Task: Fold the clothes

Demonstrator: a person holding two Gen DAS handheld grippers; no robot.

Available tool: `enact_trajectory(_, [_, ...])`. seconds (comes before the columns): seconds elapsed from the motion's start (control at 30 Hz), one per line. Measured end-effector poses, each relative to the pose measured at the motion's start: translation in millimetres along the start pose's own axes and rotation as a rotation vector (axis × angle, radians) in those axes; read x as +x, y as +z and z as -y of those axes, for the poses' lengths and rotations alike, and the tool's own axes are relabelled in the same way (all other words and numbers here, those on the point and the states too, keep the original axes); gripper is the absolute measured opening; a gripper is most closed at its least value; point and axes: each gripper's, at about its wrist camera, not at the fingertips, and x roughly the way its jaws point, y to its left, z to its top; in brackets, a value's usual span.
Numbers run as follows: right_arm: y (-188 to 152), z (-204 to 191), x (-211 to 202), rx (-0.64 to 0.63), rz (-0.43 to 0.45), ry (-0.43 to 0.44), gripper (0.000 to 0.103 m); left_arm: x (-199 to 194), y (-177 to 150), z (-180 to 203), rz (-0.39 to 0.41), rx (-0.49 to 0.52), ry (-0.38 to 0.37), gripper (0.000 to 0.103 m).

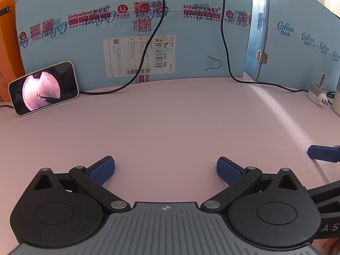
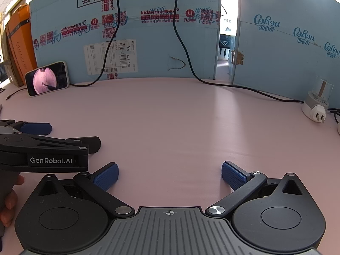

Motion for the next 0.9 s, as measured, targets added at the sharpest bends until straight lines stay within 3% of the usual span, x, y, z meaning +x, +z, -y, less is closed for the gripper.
enact_trajectory(0.9, [0,0,-1,0.003,-0.001,0.001,0.103,-10,-5,-5,0.004,-0.02,-0.008,0.103])
